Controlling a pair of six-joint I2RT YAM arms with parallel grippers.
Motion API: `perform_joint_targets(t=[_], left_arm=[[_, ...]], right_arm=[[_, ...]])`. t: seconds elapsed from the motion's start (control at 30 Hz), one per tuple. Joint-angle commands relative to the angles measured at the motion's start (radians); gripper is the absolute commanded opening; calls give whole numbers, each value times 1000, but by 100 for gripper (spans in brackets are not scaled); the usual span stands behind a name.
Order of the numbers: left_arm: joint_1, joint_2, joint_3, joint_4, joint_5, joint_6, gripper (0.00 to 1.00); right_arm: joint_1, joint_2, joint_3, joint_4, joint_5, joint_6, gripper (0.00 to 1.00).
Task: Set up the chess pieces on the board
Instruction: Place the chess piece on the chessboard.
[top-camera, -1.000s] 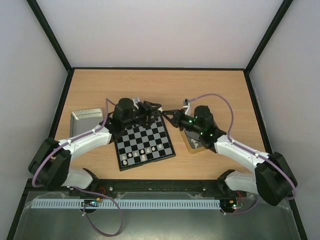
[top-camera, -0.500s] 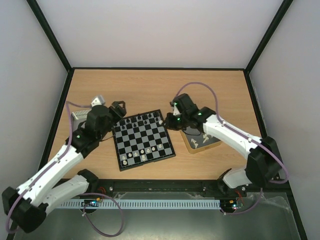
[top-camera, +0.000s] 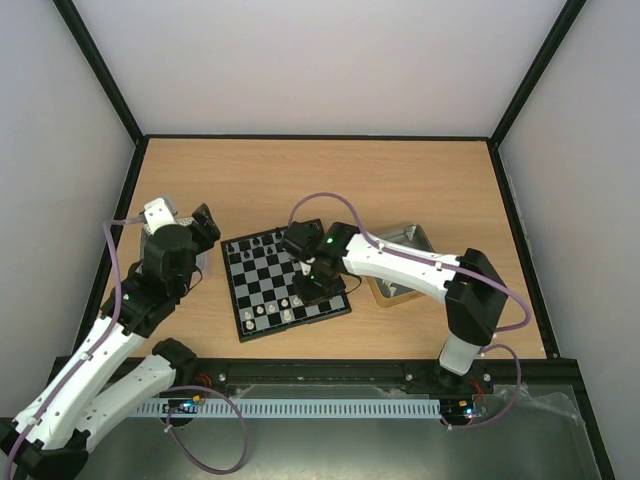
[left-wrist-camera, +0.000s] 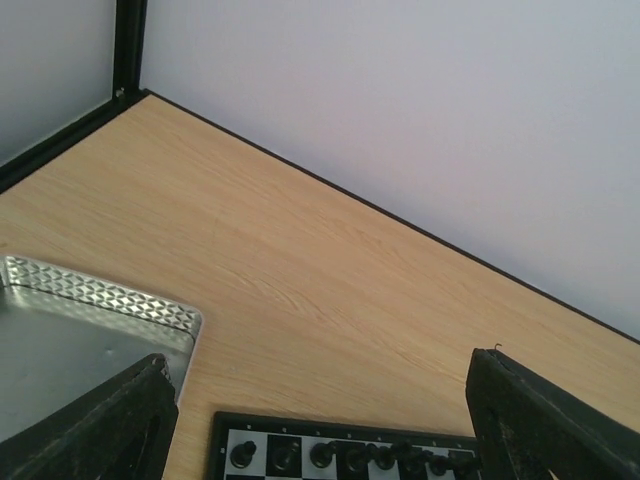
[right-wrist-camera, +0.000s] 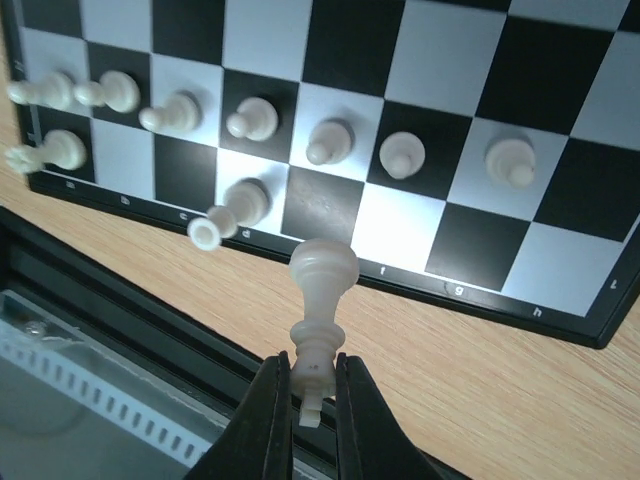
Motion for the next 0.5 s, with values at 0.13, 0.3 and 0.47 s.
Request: perform_joint_targets(t=[0.13, 0.3, 0.47], left_arm=[[7, -21, 3, -11, -62, 42, 81], [10, -31, -4, -3, -50, 32, 83], [12, -39, -6, 2, -34, 27, 83]], right_arm=[[36, 94, 73, -109, 9, -26, 2], [50, 161, 118, -79, 3, -25, 3], [64, 200, 131, -81, -9, -28, 4]])
